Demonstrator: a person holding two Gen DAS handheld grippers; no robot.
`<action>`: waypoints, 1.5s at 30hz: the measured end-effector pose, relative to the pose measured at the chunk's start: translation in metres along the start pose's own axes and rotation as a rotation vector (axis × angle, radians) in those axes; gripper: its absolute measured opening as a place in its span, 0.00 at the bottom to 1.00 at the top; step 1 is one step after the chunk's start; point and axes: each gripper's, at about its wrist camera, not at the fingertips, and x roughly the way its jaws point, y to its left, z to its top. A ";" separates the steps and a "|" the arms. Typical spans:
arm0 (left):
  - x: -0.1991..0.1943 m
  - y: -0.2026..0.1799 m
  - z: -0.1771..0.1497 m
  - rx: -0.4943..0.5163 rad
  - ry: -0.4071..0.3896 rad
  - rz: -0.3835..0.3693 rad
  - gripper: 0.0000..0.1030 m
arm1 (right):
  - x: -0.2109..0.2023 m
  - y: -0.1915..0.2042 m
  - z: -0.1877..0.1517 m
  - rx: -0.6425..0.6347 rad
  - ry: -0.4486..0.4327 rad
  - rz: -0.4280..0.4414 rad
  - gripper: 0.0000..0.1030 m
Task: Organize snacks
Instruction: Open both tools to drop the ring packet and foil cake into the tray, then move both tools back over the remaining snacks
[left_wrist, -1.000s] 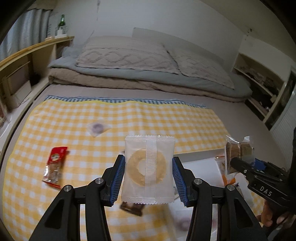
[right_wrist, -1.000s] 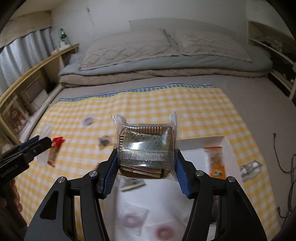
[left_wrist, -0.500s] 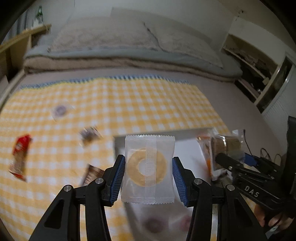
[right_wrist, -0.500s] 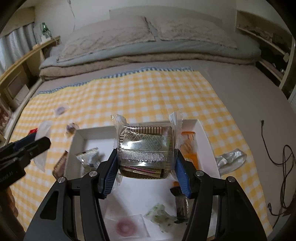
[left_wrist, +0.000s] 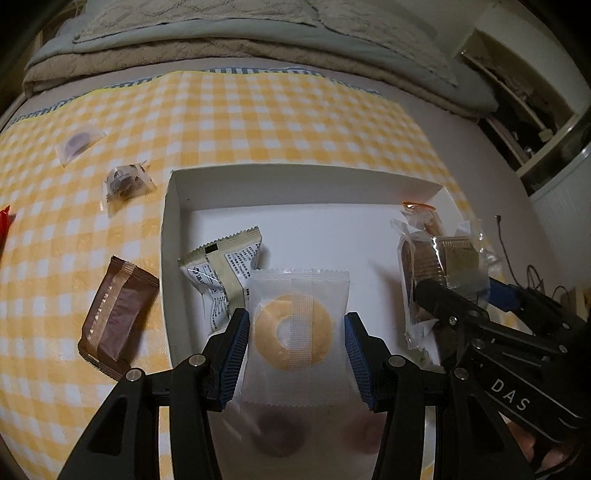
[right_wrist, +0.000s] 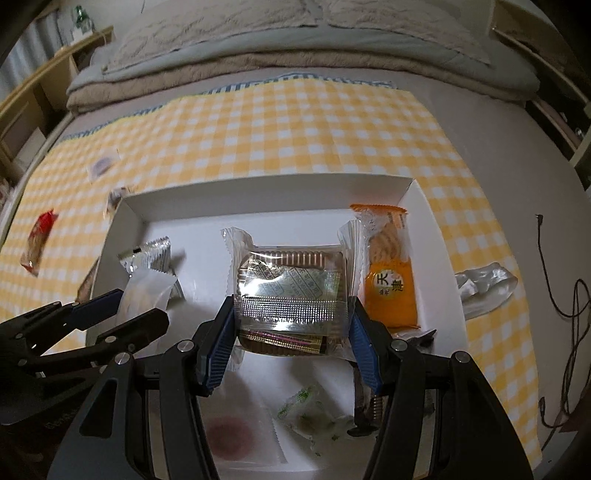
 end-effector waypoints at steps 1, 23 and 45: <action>0.000 0.000 0.000 -0.002 -0.003 0.002 0.54 | 0.001 0.000 0.000 -0.001 0.002 -0.002 0.57; -0.044 0.001 -0.018 0.082 -0.045 0.037 0.71 | -0.008 -0.020 -0.007 0.053 0.018 -0.011 0.74; -0.132 0.027 -0.047 0.077 -0.151 0.096 1.00 | -0.062 -0.007 -0.025 0.049 -0.103 -0.041 1.00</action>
